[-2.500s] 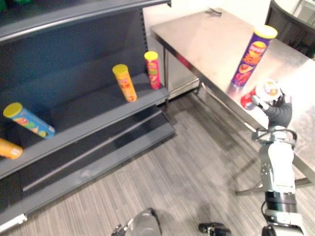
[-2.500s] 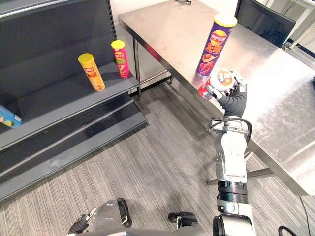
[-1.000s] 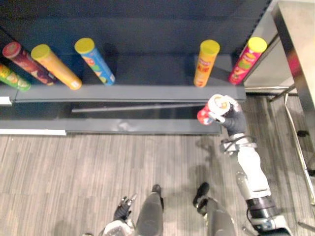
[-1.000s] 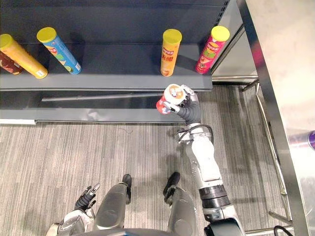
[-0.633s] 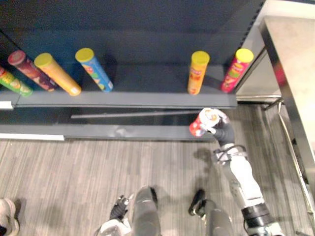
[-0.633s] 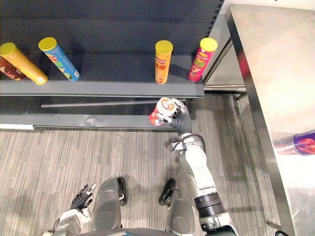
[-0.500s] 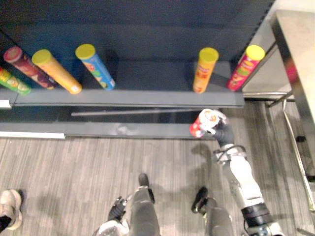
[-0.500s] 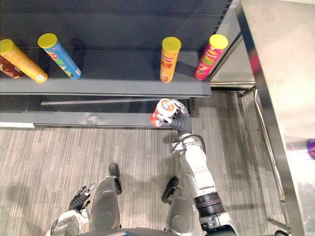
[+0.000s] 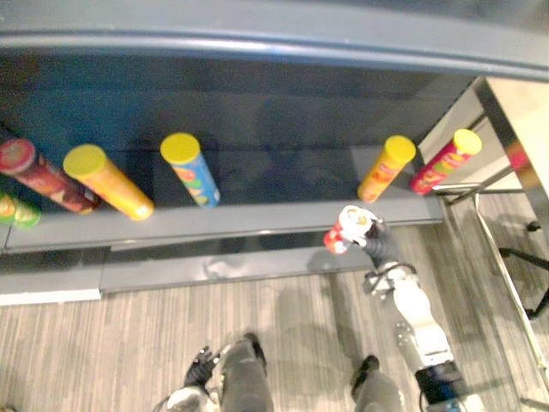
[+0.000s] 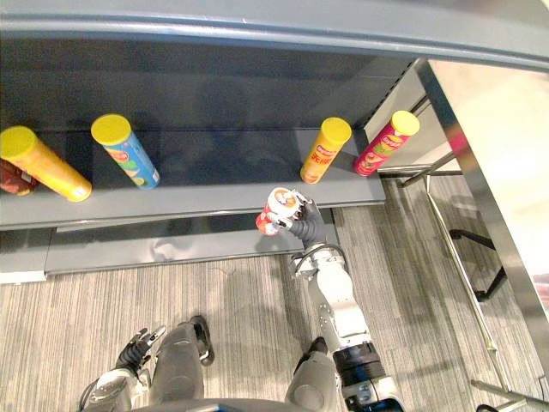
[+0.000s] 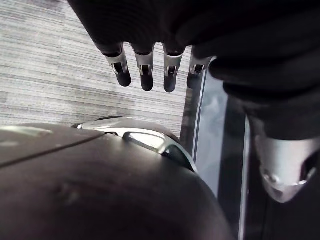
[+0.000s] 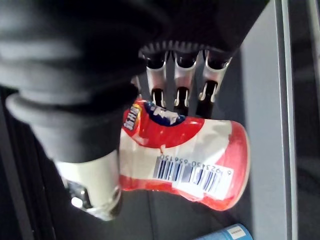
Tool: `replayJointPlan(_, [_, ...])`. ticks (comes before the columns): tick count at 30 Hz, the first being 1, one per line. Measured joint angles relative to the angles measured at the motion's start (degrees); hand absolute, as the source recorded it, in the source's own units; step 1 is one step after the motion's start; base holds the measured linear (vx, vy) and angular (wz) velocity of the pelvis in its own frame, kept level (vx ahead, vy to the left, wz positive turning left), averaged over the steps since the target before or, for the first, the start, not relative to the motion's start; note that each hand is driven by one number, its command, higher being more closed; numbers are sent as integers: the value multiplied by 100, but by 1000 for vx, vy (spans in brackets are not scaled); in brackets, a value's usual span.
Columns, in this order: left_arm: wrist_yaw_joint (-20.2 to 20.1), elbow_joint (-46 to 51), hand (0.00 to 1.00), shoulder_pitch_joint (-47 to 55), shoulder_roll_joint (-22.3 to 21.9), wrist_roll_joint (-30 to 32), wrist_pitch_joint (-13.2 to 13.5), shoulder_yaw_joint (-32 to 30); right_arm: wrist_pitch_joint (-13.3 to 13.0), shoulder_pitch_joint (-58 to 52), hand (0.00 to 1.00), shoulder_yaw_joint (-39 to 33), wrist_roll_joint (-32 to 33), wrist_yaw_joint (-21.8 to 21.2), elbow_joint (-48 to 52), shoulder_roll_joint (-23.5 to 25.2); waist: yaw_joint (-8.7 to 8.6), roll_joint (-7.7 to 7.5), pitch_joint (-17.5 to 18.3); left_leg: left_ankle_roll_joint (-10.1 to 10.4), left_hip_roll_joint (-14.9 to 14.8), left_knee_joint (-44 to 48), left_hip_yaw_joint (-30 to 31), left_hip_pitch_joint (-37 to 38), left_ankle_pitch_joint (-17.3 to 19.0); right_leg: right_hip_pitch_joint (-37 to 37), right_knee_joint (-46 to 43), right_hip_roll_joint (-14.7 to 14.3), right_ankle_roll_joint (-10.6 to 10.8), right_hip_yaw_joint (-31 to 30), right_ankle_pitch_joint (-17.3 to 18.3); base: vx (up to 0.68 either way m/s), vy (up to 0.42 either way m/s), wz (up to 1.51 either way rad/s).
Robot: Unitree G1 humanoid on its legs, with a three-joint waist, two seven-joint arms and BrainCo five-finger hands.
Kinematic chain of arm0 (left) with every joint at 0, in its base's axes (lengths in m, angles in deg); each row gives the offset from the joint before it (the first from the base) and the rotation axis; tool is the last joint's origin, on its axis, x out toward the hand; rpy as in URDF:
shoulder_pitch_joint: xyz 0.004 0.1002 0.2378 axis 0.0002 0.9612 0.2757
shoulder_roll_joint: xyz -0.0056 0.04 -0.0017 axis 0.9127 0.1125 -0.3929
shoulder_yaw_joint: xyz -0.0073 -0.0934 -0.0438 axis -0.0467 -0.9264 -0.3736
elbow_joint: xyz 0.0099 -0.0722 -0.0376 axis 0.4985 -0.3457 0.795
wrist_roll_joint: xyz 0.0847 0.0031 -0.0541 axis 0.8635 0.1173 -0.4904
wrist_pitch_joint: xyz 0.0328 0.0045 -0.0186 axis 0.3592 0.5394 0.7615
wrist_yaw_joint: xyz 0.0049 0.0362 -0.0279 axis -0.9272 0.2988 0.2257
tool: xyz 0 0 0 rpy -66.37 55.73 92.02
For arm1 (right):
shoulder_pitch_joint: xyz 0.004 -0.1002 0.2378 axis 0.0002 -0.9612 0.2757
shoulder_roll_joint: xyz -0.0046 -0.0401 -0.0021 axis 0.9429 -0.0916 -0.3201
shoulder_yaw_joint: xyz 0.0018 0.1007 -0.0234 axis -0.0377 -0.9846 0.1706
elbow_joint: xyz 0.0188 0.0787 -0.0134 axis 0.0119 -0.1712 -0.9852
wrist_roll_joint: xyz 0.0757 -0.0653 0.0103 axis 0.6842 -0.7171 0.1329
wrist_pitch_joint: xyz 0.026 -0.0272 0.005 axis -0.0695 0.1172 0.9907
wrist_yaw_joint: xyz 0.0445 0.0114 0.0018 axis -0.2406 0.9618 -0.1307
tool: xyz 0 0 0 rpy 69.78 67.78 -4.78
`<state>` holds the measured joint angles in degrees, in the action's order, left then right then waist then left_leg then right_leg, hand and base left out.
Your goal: Put the gum and the chips on the shelf.
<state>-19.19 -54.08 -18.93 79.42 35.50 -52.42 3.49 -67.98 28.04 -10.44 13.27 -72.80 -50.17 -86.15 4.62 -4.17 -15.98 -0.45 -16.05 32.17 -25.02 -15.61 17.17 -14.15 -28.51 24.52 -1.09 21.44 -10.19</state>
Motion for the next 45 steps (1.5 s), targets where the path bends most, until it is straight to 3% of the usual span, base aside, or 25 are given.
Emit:
replayJointPlan(1, [-2,2,0,69,3,2,-10,3,-21,8,100,-2,-2,-17,14,-3,-33,22,57,-12,82,-196,-90,185,7,47,37,104,-173,185,-207,83,177,-25])
replayJointPlan(3, [-2,-2,0,86,19,11,-14,-2,-38,61,100,-2,-2,-34,11,-5,-97,45,82,-42,101,-418,-116,280,-45,33,-13,68,-54,470,45,53,61,-12])
replayJointPlan(4, [-9,-18,0,86,11,16,-23,3,-38,54,100,-2,-2,-41,11,-10,-152,43,88,-41,100,-542,-123,282,-124,26,141,-124,123,685,360,30,-11,-2])
replayJointPlan(7, [-41,-124,0,83,-52,37,-70,-8,-36,53,100,-3,-3,-42,10,-23,-141,-10,121,6,129,-572,-176,274,-178,90,916,-472,174,702,323,40,-75,-4])
replayJointPlan(8, [-37,-147,0,83,-58,49,-66,-31,-36,60,100,-2,-5,-37,12,-48,-123,47,136,62,128,-598,-167,239,-232,215,1215,-612,253,544,333,47,-143,-6])
replayJointPlan(10, [-39,-232,0,57,-96,61,-66,-44,-36,95,100,1,-7,-35,12,-126,-130,114,144,89,123,-619,-130,171,-339,265,1457,-708,286,517,356,22,-142,-1])
replayJointPlan(13, [-7,-324,0,52,-206,61,-64,-256,-36,102,100,12,-7,-36,15,-301,-121,133,158,197,83,-732,-83,179,-447,472,1830,-847,539,571,531,-22,-171,6])
replayJointPlan(18, [102,-561,0,90,-304,282,-93,-497,-30,66,100,407,20,-265,9,-302,-88,105,345,476,57,-1469,-107,279,-1028,737,2872,-1285,745,637,442,-51,-190,-5])
replayJointPlan(25, [115,-564,0,195,-330,556,-193,-705,-12,-118,100,504,26,-386,-14,-344,-106,92,577,776,86,-2789,-153,774,-1905,757,3091,-1654,633,683,526,-30,-132,-4])
replayJointPlan(31, [118,-552,0,180,-327,780,-194,-702,51,-145,100,627,15,-385,-235,-338,-96,83,714,734,231,-3295,-153,1023,-2180,857,3168,-1657,601,730,497,21,8,5])
replayJointPlan(32, [114,-562,0,169,-449,998,-194,-643,91,-201,100,669,29,-398,-436,-243,-73,268,927,704,491,-3597,-151,1309,-2191,1055,3243,-1526,675,742,442,0,0,0])
replayJointPlan(42, [112,-558,0,175,-460,997,-195,-678,101,-188,100,504,-7,-397,-788,-276,-61,272,928,706,502,-3602,-114,1416,-2189,1201,3276,-1529,678,792,443,1,0,2])
replayJointPlan(45, [112,-556,0,175,-484,999,-194,-699,143,-141,100,404,-224,-387,-1015,-488,-40,276,926,700,522,-3606,13,1427,-2194,1323,3335,-1523,682,948,446,5,7,21])
